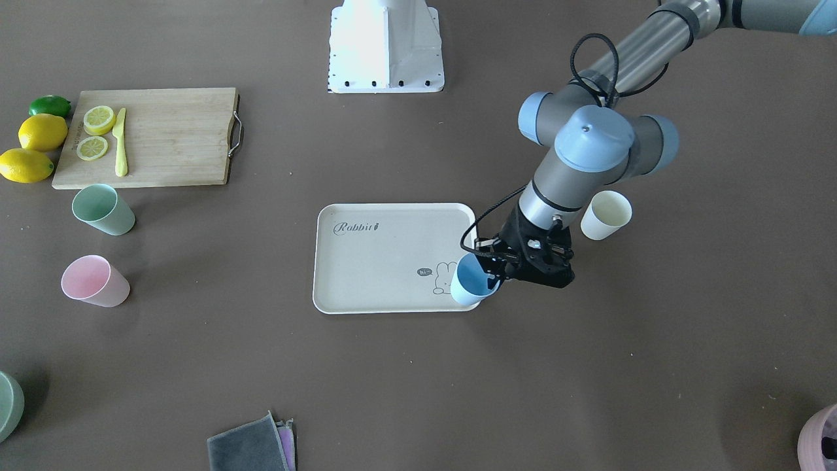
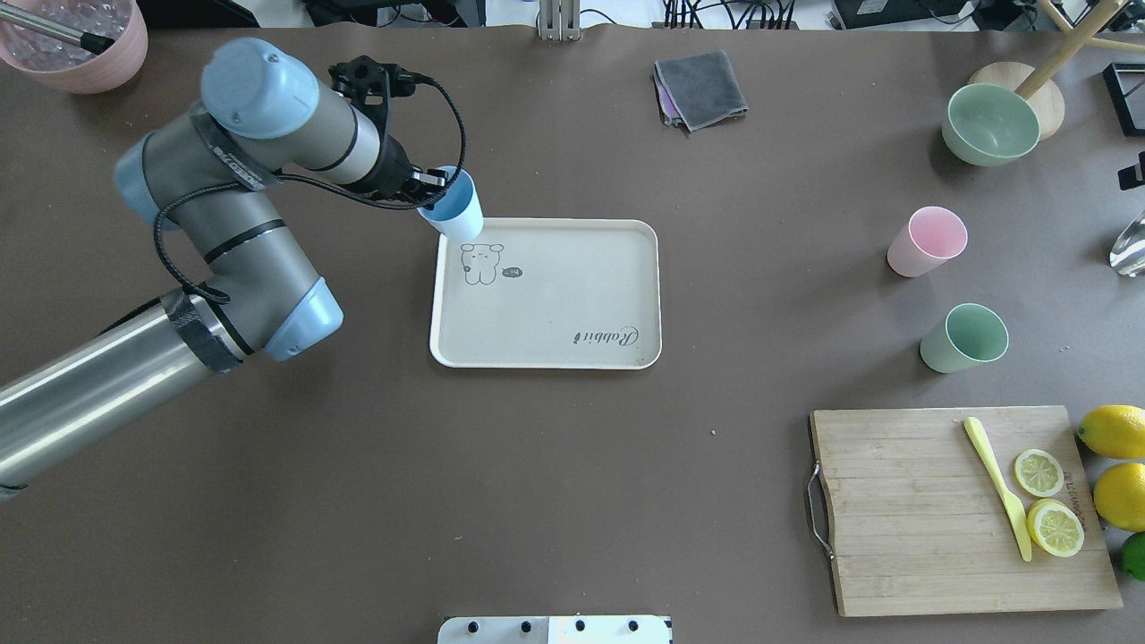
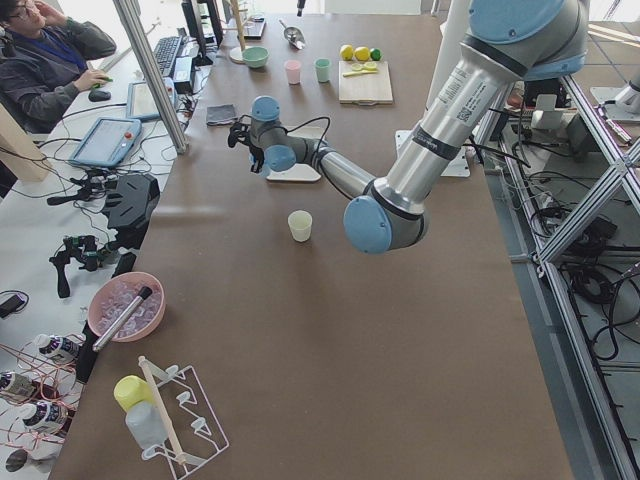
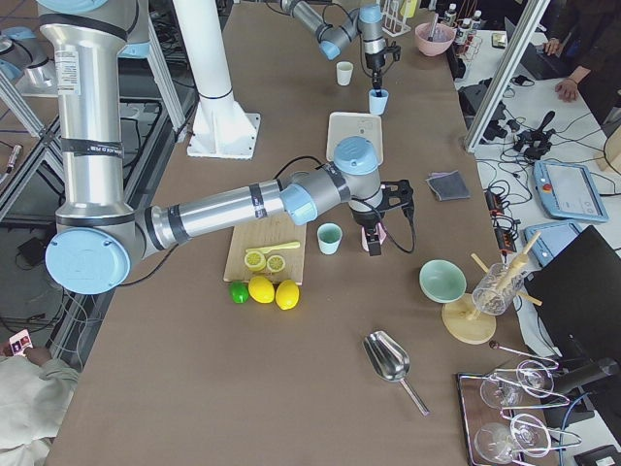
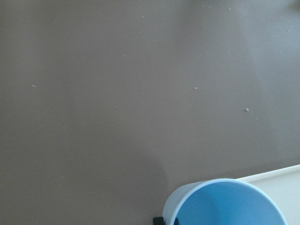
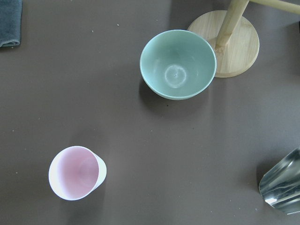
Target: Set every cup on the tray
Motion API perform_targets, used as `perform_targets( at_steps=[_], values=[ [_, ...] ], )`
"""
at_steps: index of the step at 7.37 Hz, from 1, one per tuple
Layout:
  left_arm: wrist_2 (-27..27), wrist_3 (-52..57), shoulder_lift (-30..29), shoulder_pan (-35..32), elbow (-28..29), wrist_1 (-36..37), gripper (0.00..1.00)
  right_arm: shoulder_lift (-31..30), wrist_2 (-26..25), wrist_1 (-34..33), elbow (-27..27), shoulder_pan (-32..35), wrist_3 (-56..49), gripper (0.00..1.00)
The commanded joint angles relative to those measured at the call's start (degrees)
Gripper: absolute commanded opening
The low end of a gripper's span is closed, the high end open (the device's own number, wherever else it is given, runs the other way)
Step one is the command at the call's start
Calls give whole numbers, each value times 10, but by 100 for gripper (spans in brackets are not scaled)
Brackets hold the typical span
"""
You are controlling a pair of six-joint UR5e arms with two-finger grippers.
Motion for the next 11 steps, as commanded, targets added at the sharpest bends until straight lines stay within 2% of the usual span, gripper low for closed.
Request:
perform_targets(
  at_steps=[1,3,4,5,6,7,8,9,11],
  values=[
    [28,-8,-17,33,3,28,0,-1,0,0,0,-2,0,100],
    [62,-4,-16,47,6,30,0,-3,2,3,-2,-2,-1,100],
    [63,-1,-14,47,5,29,0,-3,1,3,-2,-3,0,100],
    [63,1,-14,47,4,29,26,-2,2,4,-2,-3,-1,100],
    [64,14,-12,47,4,28,97,-2,2,4,-2,-3,0,100],
    [63,19,-12,44,-11,27,98,-2,5,3,-1,-4,14,100],
    [42,27,-11,18,-47,42,99,3,7,3,8,-12,71,100],
    [-32,54,22,-26,-98,85,100,5,6,3,18,-34,121,100],
    [-107,168,120,-113,-221,163,100,-35,-2,2,50,-87,158,100]
  ],
)
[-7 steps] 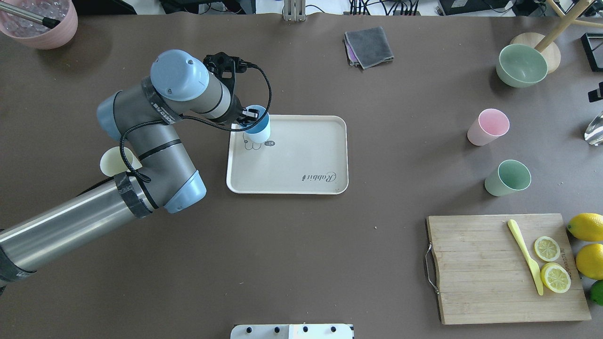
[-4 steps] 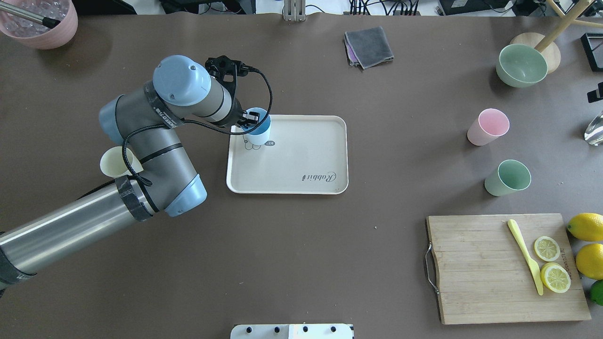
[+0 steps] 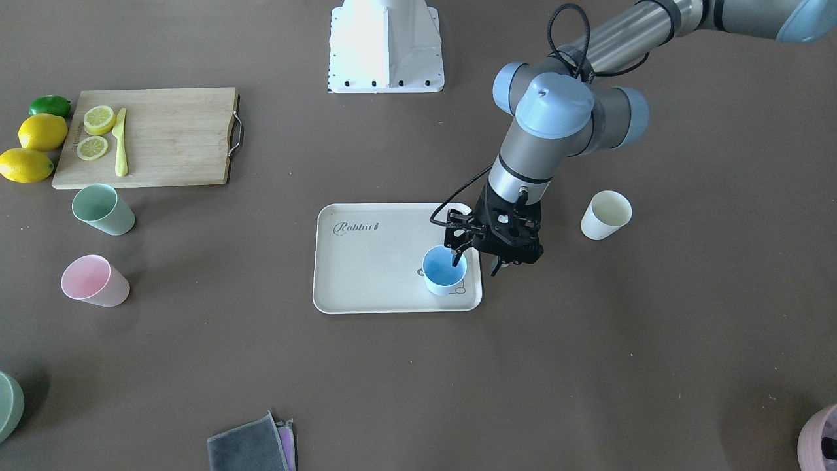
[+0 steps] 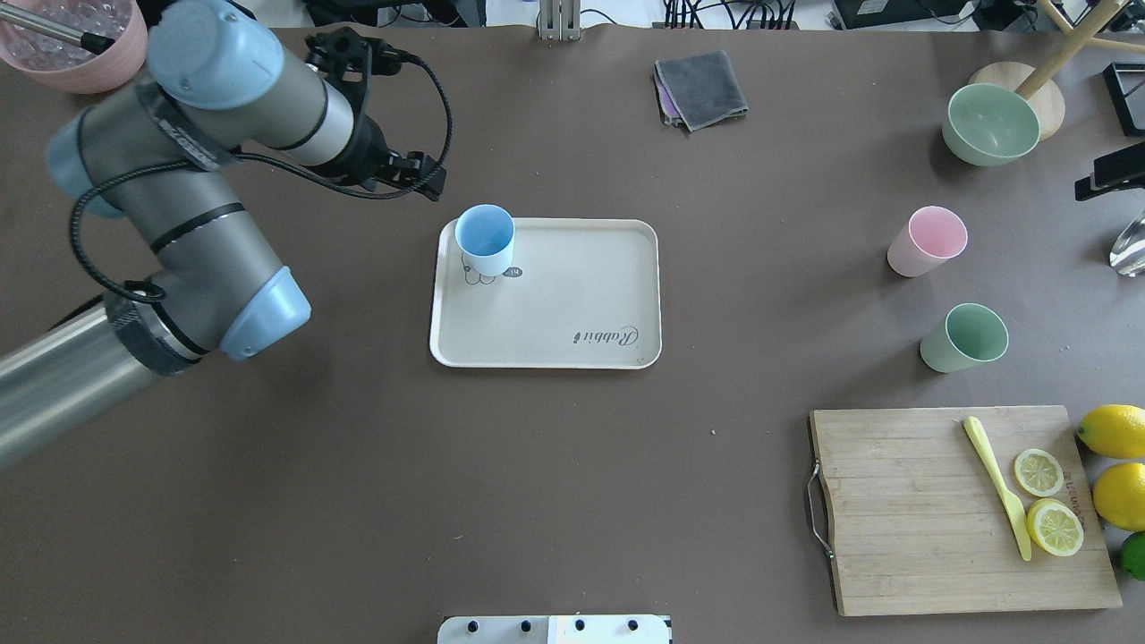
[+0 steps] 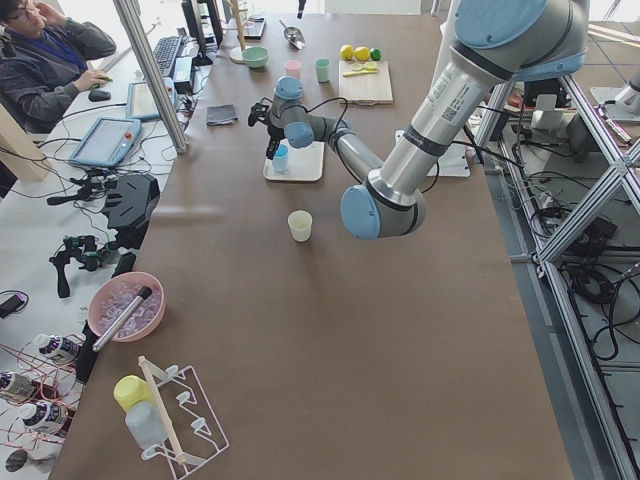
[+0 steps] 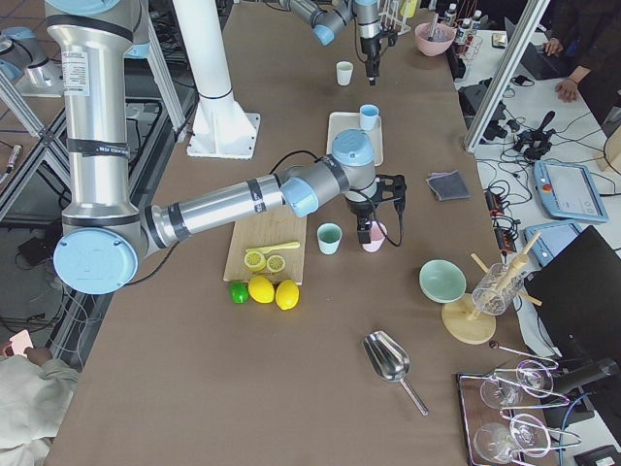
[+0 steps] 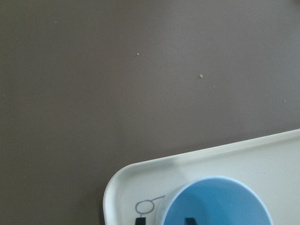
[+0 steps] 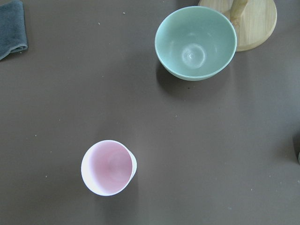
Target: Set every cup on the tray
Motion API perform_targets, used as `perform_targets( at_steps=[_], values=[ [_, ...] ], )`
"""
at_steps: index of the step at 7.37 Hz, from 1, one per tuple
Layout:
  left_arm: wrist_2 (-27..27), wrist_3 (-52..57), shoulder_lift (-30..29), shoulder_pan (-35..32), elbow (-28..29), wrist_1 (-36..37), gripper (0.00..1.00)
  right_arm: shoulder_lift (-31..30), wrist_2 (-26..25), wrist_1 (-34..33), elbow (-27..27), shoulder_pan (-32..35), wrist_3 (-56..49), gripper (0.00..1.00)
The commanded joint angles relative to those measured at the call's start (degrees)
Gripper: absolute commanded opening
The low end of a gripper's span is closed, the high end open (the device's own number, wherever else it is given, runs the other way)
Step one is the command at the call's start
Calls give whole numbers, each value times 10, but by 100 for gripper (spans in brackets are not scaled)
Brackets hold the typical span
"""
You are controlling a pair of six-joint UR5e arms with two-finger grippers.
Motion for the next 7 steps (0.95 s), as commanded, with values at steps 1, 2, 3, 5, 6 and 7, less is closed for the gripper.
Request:
perform_targets(
  at_steps=[1,2,3,5,6,7],
  values=[
    [-84,156,91,-104,-75,58,100,-57,-26,1,44,-63,24,100],
    [-105,210,117,-139,-71,58,100,-73,-54,0,52,-92,27,100],
    [-105,216,120,-142,-69,58,100,-82,-81,1,50,-113,42,98],
    [-103,216,121,-141,-69,57,100,-65,-125,2,13,-169,66,96],
    [-101,216,120,-141,-68,57,100,-38,-127,3,-19,-175,66,95],
    [-102,215,121,-141,-69,57,100,-35,-128,3,-26,-186,66,94]
  ],
)
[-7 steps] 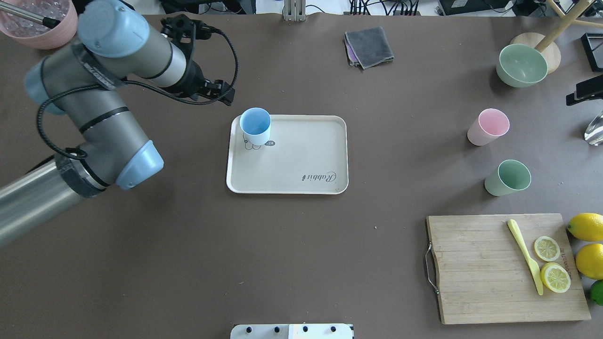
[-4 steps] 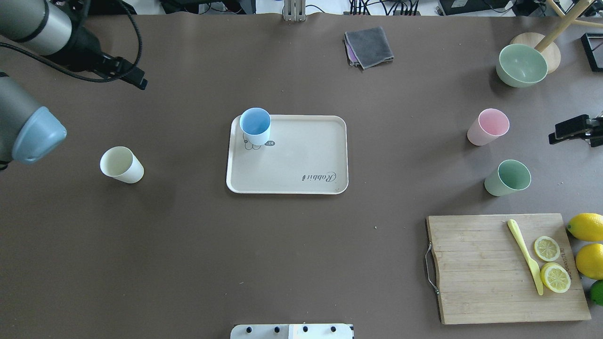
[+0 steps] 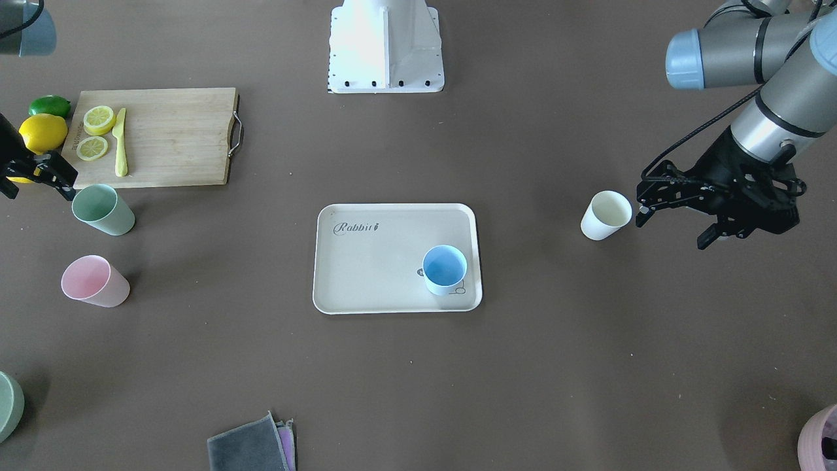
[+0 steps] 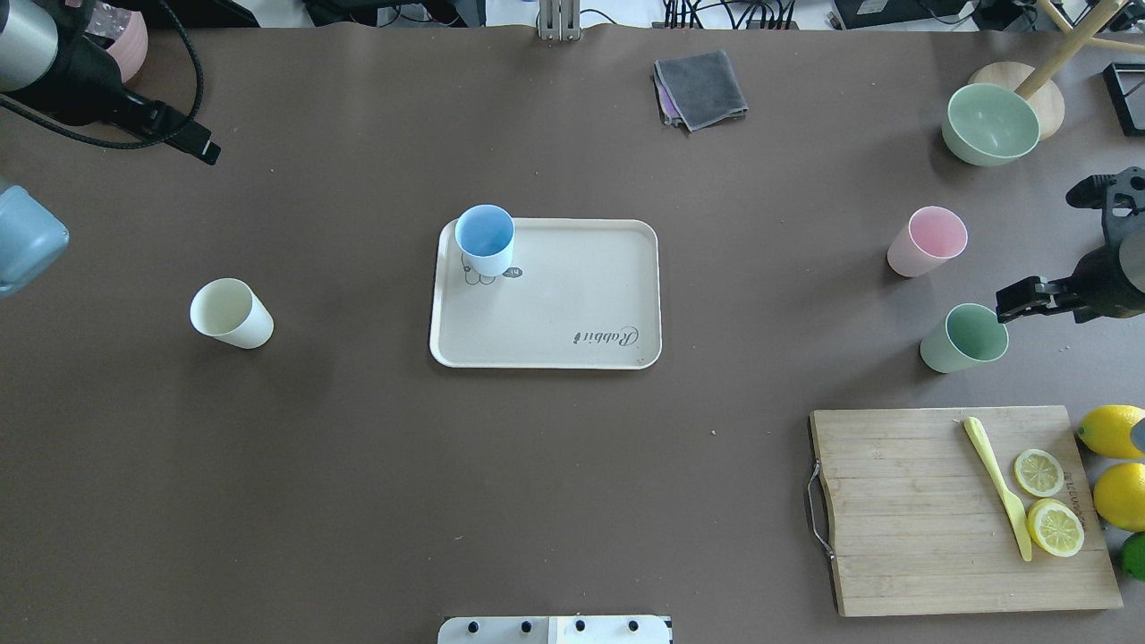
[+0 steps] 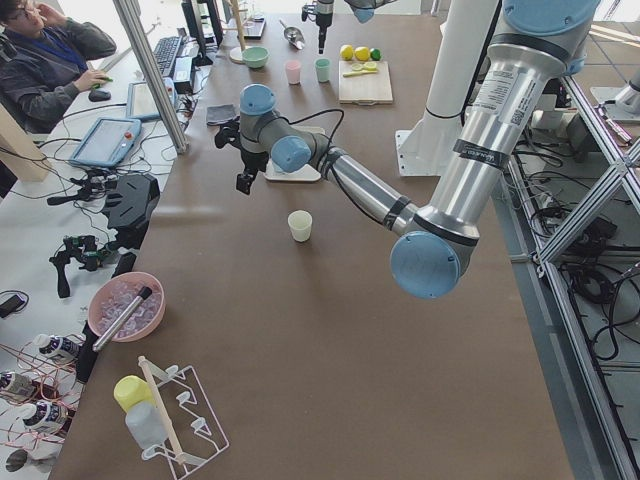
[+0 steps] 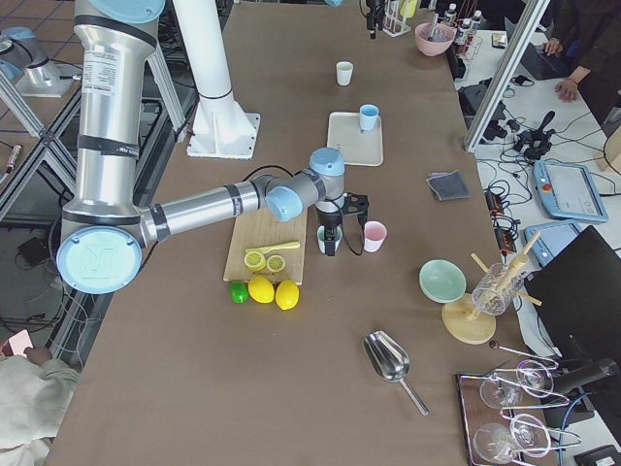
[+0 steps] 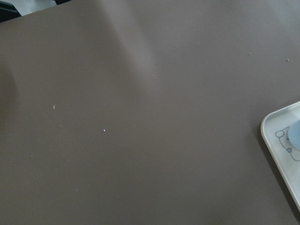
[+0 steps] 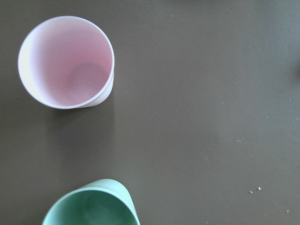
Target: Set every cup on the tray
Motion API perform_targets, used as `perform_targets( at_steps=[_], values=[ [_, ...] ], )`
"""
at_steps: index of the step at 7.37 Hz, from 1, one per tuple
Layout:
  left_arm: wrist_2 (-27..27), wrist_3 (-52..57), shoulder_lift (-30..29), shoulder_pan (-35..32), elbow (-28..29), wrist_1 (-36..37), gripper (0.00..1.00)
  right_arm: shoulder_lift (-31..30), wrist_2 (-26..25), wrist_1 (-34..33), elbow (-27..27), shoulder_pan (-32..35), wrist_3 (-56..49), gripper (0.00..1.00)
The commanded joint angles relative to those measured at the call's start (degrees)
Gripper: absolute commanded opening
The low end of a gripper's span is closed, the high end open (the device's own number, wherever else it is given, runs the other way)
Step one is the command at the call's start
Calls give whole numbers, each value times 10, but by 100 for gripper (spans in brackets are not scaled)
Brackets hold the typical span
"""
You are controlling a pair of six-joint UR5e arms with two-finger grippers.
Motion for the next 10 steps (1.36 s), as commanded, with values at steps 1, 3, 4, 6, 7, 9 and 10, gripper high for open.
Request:
perform_targets(
  at_steps=[1,3,4,6,7,9,10],
  values=[
    [1,0,0,0,0,-1,100,19,-16,0,-21,-30,2,92],
    [2,-1,0,0,1,-1,100,19,-16,0,-22,-44,1,50],
    [2,-6,0,2,1,-1,100,18,-16,0,-22,-46,1,27],
    [2,-7,0,4,1,-1,100,14,-16,0,-22,-47,1,0],
    [2,-8,0,4,1,-1,100,16,-15,0,-21,-47,1,0],
    [2,-7,0,5,1,-1,100,48,-9,-2,-2,-47,3,0],
    [2,-7,0,6,1,-1,100,81,-7,-6,-3,-45,27,0]
  ],
)
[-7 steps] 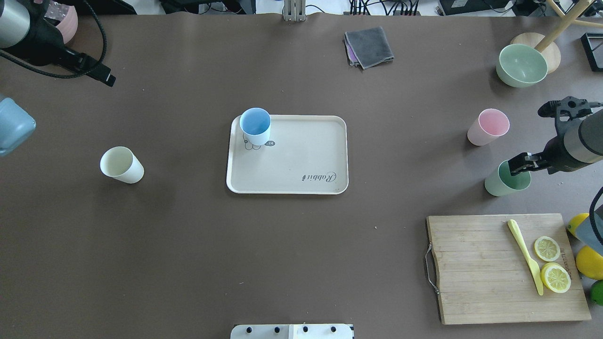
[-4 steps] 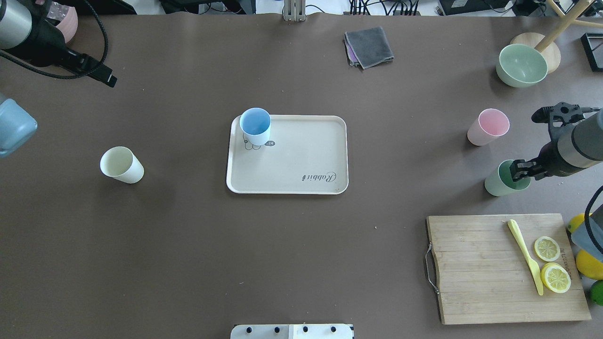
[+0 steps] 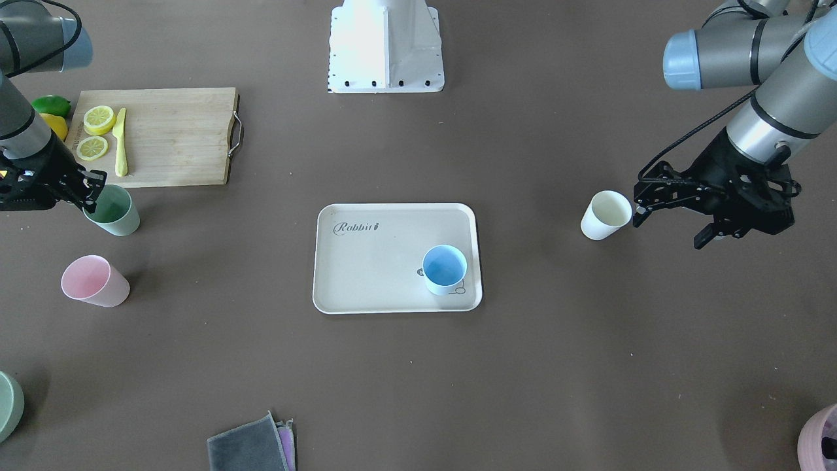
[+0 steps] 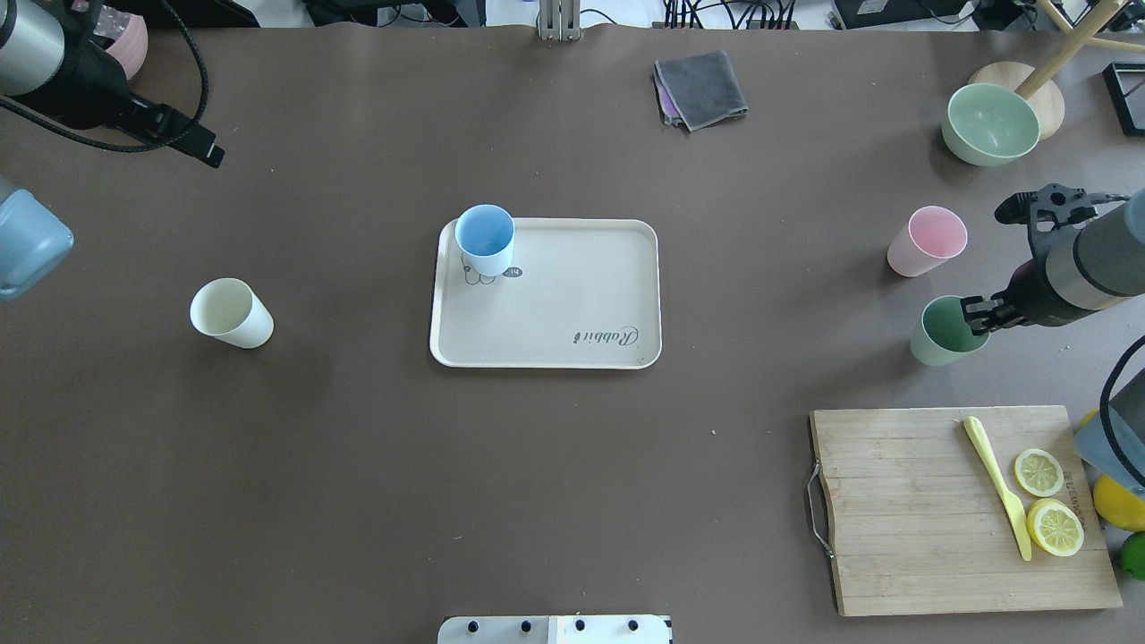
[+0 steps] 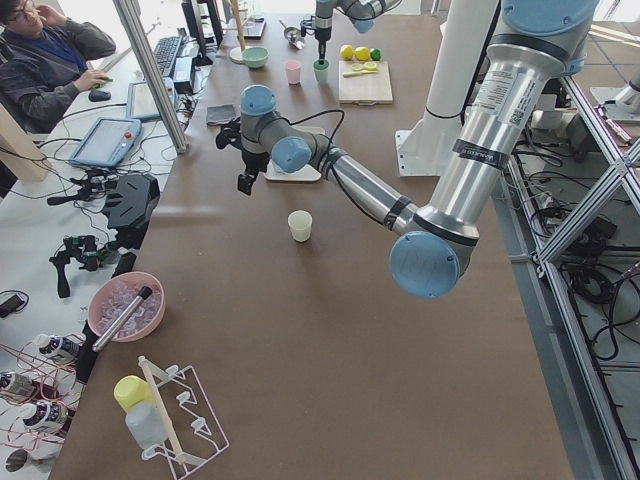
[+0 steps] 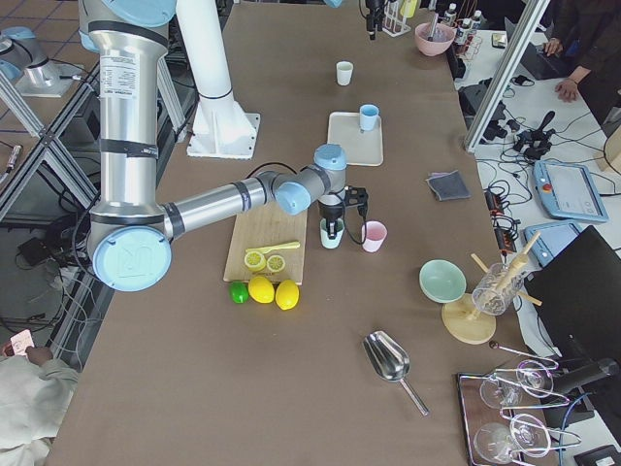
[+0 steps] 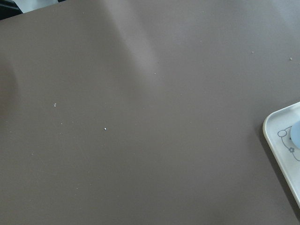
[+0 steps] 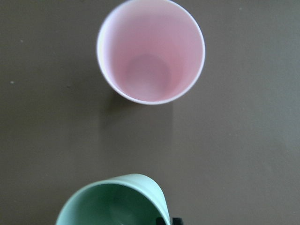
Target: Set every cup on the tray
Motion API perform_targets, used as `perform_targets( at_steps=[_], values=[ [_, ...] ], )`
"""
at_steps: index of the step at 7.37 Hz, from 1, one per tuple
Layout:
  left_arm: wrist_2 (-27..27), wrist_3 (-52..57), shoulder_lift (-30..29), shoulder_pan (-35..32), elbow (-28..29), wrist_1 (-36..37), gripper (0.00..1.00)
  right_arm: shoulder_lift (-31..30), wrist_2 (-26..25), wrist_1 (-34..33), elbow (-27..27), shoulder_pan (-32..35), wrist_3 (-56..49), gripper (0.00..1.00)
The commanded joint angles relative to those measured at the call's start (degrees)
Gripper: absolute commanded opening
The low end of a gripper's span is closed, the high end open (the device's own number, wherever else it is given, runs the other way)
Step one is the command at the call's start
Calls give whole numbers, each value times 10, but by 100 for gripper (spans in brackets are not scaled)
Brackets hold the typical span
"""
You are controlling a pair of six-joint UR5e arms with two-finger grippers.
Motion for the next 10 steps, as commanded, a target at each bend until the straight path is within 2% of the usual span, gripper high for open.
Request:
perform_targets(
  at_steps=[1,3,7,9,10],
  values=[
    [0,-1,0,1,0,-1,100,79,6,-7,2,1,79,0],
    [-1,1,-1,2,8,-4,100,143,0,-7,-2,-42,195,0],
    [-1,0,-2,3,13,-5,100,280,-114,-15,-75,-158,347,0],
    [-1,-1,-2,4,14,-5,100,347,-146,-111,-90,-188,372,0],
    [-1,-1,-2,7,14,-5,100,355,-145,-112,-91,-192,382,0]
  ],
)
